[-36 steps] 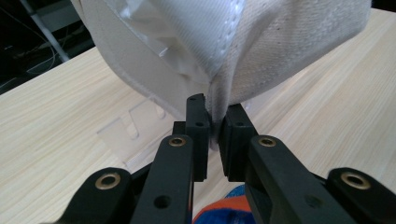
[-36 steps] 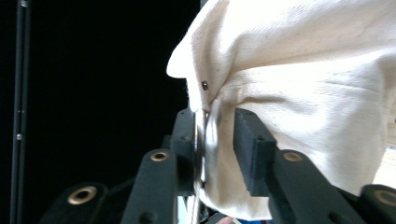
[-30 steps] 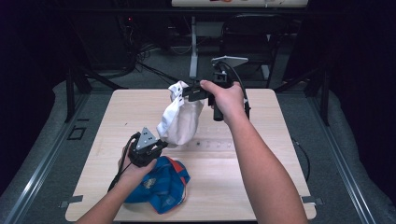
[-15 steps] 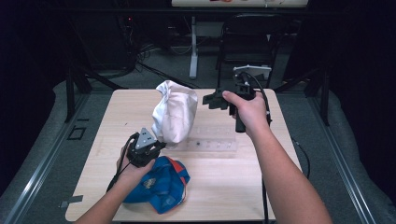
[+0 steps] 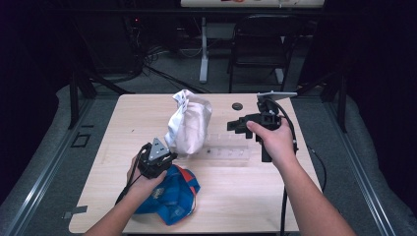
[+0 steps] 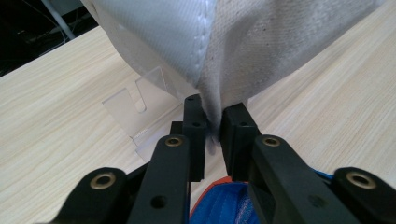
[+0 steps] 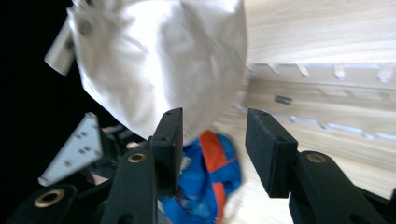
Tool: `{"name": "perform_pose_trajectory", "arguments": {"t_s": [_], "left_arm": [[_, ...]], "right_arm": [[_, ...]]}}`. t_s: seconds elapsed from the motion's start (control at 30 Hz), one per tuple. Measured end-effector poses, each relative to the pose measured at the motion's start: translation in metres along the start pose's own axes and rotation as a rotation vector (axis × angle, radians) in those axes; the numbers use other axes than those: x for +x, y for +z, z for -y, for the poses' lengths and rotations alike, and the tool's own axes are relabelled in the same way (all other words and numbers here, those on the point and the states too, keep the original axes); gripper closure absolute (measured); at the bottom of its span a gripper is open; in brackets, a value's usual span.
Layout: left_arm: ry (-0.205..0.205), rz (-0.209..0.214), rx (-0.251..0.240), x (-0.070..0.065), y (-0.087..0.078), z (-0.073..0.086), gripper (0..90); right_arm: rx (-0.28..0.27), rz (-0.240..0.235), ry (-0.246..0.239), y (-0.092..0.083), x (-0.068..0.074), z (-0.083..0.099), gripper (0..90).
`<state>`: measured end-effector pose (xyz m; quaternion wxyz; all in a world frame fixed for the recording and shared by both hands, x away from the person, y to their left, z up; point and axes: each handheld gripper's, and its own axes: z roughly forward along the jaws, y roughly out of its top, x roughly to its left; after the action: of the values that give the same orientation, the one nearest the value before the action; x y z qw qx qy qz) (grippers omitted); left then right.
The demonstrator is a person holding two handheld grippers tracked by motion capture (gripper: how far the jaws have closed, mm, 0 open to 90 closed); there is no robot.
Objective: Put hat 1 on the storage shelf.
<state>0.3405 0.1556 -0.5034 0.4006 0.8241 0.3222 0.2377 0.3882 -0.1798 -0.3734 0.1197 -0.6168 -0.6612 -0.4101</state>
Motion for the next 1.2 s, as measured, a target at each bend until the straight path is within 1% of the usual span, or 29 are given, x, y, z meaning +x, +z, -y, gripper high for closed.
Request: {"name": "perform_pose_trajectory", "arguments": {"t_s": [0.03, 0.07, 0.1, 0.13, 0.23, 0.27, 0.3, 0.33, 0.37, 0.43, 0.47, 0.5, 0.57, 0.6, 0.63, 0.67, 0.73, 0.77, 0.83, 0.87, 0.93, 1.0, 1.03, 1.07, 1.1, 1.17, 1.2], "left_arm": [[-0.008, 0.004, -0.004, 0.0, 0.0, 0.001, 78.3], [-0.009, 0.005, -0.006, -0.001, -0.001, 0.001, 75.9], [-0.015, 0.007, -0.01, -0.001, -0.002, 0.002, 73.4], [-0.021, 0.017, -0.009, -0.001, -0.003, 0.003, 71.7], [-0.069, 0.042, -0.037, 0.0, -0.015, 0.009, 64.3], [-0.072, 0.044, -0.035, 0.001, -0.019, 0.011, 61.7], [-0.081, 0.038, -0.047, 0.002, -0.024, 0.014, 60.4], [-0.091, 0.032, -0.049, 0.004, -0.029, 0.017, 58.3], [-0.11, 0.031, -0.049, 0.008, -0.034, 0.021, 56.4], [-0.129, 0.021, -0.053, 0.013, -0.042, 0.027, 54.7], [-0.141, 0.01, -0.048, 0.017, -0.046, 0.031, 54.4], [-0.149, 0.008, -0.041, 0.02, -0.048, 0.033, 53.8], [-0.172, -0.003, -0.017, 0.028, -0.053, 0.039, 52.5], [-0.178, -0.007, 0.012, 0.032, -0.055, 0.042, 51.4], [-0.193, -0.019, 0.044, 0.037, -0.055, 0.045, 49.7], [-0.212, -0.023, 0.047, 0.041, -0.056, 0.049, 49.3], [-0.232, -0.028, 0.052, 0.048, -0.058, 0.054, 49.3], [-0.24, -0.042, 0.045, 0.051, -0.06, 0.057, 49.3], [-0.246, -0.061, 0.048, 0.056, -0.063, 0.063, 48.8], [-0.246, -0.061, 0.048, 0.056, -0.063, 0.063, 48.8], [-0.263, -0.063, 0.042, 0.058, -0.065, 0.068, 48.7], [-0.268, -0.072, 0.044, 0.059, -0.066, 0.072, 48.6], [-0.271, -0.069, 0.045, 0.06, -0.066, 0.074, 48.6], [-0.275, -0.072, 0.046, 0.061, -0.067, 0.075, 48.6], [-0.287, -0.068, 0.042, 0.063, -0.067, 0.077, 48.7], [-0.304, -0.057, 0.034, 0.065, -0.068, 0.079, 51.0], [-0.307, -0.059, 0.035, 0.065, -0.068, 0.079, 51.1]], "right_arm": [[-0.006, -0.003, -0.005, 0.0, -0.005, 0.006, 57.0], [-0.006, -0.001, -0.002, 0.001, -0.008, 0.01, 56.9], [-0.009, 0.006, -0.008, 0.001, -0.012, 0.015, 56.7], [-0.008, 0.014, -0.011, 0.001, -0.013, 0.016, 56.2], [-0.024, 0.053, -0.036, 0.003, -0.023, 0.028, 55.8], [-0.029, 0.054, -0.038, 0.004, -0.026, 0.032, 55.8], [-0.027, 0.056, -0.043, 0.004, -0.028, 0.035, 55.8], [-0.027, 0.056, -0.05, 0.004, -0.03, 0.039, 55.8], [-0.034, 0.059, -0.058, 0.006, -0.032, 0.043, 55.8], [-0.025, 0.08, -0.088, 0.009, -0.036, 0.051, 55.9], [-0.024, 0.094, -0.1, 0.012, -0.037, 0.055, 56.0], [-0.023, 0.108, -0.122, 0.015, -0.039, 0.06, 56.2], [-0.024, 0.115, -0.136, 0.019, -0.041, 0.066, 57.2], [-0.025, 0.115, -0.138, 0.021, -0.042, 0.07, 57.8], [-0.019, 0.109, -0.142, 0.024, -0.043, 0.073, 58.3], [-0.017, 0.103, -0.147, 0.028, -0.044, 0.077, 58.4], [-0.017, 0.115, -0.163, 0.032, -0.044, 0.084, 57.5], [-0.02, 0.123, -0.18, 0.034, -0.044, 0.089, 57.3], [-0.041, 0.155, -0.205, 0.04, -0.046, 0.102, 56.8], [-0.041, 0.155, -0.205, 0.04, -0.046, 0.102, 56.8], [-0.054, 0.164, -0.216, 0.044, -0.047, 0.11, 56.8], [-0.07, 0.167, -0.22, 0.046, -0.048, 0.116, 56.9], [-0.075, 0.164, -0.216, 0.047, -0.048, 0.119, 57.1], [-0.072, 0.155, -0.209, 0.048, -0.049, 0.122, 57.9], [-0.077, 0.149, -0.2, 0.049, -0.05, 0.124, 58.8], [-0.063, 0.139, -0.208, 0.052, -0.05, 0.127, 59.4], [-0.063, 0.136, -0.208, 0.053, -0.049, 0.128, 60.0]]}}
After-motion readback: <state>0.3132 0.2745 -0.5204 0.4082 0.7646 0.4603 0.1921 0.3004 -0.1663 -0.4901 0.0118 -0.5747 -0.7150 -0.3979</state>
